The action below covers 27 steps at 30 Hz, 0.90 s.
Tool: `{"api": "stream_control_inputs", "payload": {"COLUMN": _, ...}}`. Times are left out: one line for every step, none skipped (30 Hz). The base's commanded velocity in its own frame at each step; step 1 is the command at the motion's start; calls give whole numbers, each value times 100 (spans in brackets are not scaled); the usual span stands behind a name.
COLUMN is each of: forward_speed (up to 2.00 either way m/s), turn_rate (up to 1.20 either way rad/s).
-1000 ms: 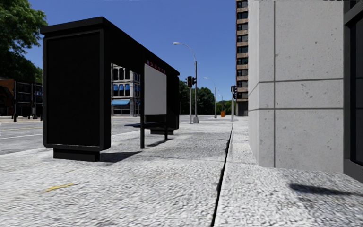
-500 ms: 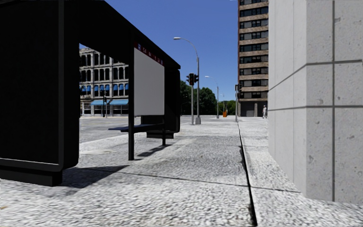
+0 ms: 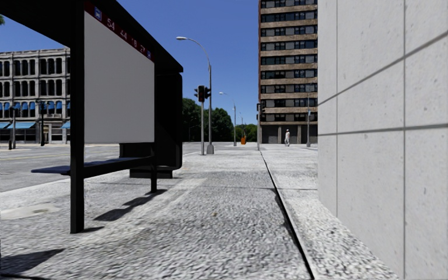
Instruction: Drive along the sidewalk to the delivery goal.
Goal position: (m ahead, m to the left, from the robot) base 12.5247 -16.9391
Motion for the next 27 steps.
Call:
{"api": "stream_control_inputs", "payload": {"forward_speed": 200, "turn_rate": 0}}
{"api": "stream_control_inputs", "payload": {"forward_speed": 200, "turn_rate": 0}}
{"api": "stream_control_inputs", "payload": {"forward_speed": 200, "turn_rate": 0}}
{"api": "stream_control_inputs", "payload": {"forward_speed": 200, "turn_rate": 0}}
{"api": "stream_control_inputs", "payload": {"forward_speed": 200, "turn_rate": 0}}
{"api": "stream_control_inputs", "payload": {"forward_speed": 200, "turn_rate": 0}}
{"api": "stream_control_inputs", "payload": {"forward_speed": 200, "turn_rate": -4}}
{"api": "stream_control_inputs", "payload": {"forward_speed": 200, "turn_rate": -4}}
{"api": "stream_control_inputs", "payload": {"forward_speed": 200, "turn_rate": -13}}
{"api": "stream_control_inputs", "payload": {"forward_speed": 200, "turn_rate": -22}}
{"api": "stream_control_inputs", "payload": {"forward_speed": 200, "turn_rate": -25}}
{"api": "stream_control_inputs", "payload": {"forward_speed": 200, "turn_rate": -25}}
{"api": "stream_control_inputs", "payload": {"forward_speed": 200, "turn_rate": -29}}
{"api": "stream_control_inputs", "payload": {"forward_speed": 200, "turn_rate": -32}}
{"api": "stream_control_inputs", "payload": {"forward_speed": 200, "turn_rate": -32}}
{"api": "stream_control_inputs", "payload": {"forward_speed": 200, "turn_rate": -33}}
{"api": "stream_control_inputs", "payload": {"forward_speed": 200, "turn_rate": -33}}
{"api": "stream_control_inputs", "payload": {"forward_speed": 200, "turn_rate": -34}}
{"api": "stream_control_inputs", "payload": {"forward_speed": 200, "turn_rate": -34}}
{"api": "stream_control_inputs", "payload": {"forward_speed": 200, "turn_rate": -34}}
{"api": "stream_control_inputs", "payload": {"forward_speed": 200, "turn_rate": -35}}
{"api": "stream_control_inputs", "payload": {"forward_speed": 200, "turn_rate": -36}}
{"api": "stream_control_inputs", "payload": {"forward_speed": 200, "turn_rate": -36}}
{"api": "stream_control_inputs", "payload": {"forward_speed": 200, "turn_rate": -38}}
{"api": "stream_control_inputs", "payload": {"forward_speed": 200, "turn_rate": -38}}
{"api": "stream_control_inputs", "payload": {"forward_speed": 200, "turn_rate": -38}}
{"api": "stream_control_inputs", "payload": {"forward_speed": 200, "turn_rate": -38}}
